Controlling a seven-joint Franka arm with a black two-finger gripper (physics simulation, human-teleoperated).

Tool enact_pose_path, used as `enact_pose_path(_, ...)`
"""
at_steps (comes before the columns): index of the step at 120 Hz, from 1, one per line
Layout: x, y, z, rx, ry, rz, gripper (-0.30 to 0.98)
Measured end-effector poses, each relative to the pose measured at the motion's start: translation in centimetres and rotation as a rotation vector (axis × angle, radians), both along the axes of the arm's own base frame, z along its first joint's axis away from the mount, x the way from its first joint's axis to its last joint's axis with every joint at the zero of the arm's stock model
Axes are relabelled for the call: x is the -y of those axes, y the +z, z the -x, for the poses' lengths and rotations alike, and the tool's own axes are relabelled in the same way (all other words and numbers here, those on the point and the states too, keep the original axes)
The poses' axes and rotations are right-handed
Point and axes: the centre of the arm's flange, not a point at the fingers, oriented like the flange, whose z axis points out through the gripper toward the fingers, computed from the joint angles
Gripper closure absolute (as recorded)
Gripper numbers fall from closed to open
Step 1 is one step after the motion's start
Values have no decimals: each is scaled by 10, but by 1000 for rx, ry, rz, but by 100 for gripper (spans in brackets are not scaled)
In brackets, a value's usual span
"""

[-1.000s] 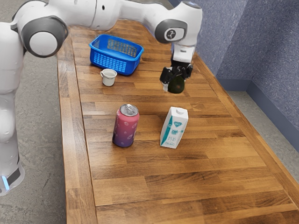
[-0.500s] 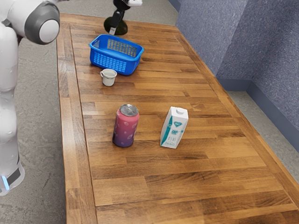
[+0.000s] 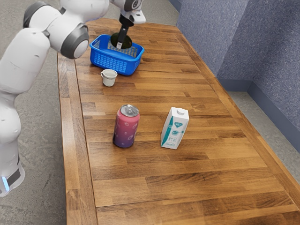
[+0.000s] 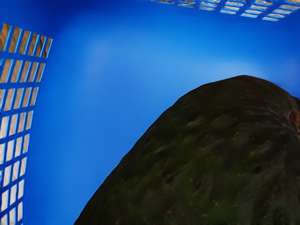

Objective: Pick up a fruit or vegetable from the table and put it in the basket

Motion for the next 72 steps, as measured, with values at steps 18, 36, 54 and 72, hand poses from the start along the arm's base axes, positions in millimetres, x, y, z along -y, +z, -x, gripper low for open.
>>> enact_pose_path(18, 1, -2, -2, 13, -29, 19, 18)
enact_pose_path(36, 3, -2, -3, 17, -54, 36, 8)
enact_pose_path(54, 4, -2, -3, 16, -74, 47, 3)
enact_pose_path(72, 6, 3, -1, 23, -89, 57, 1)
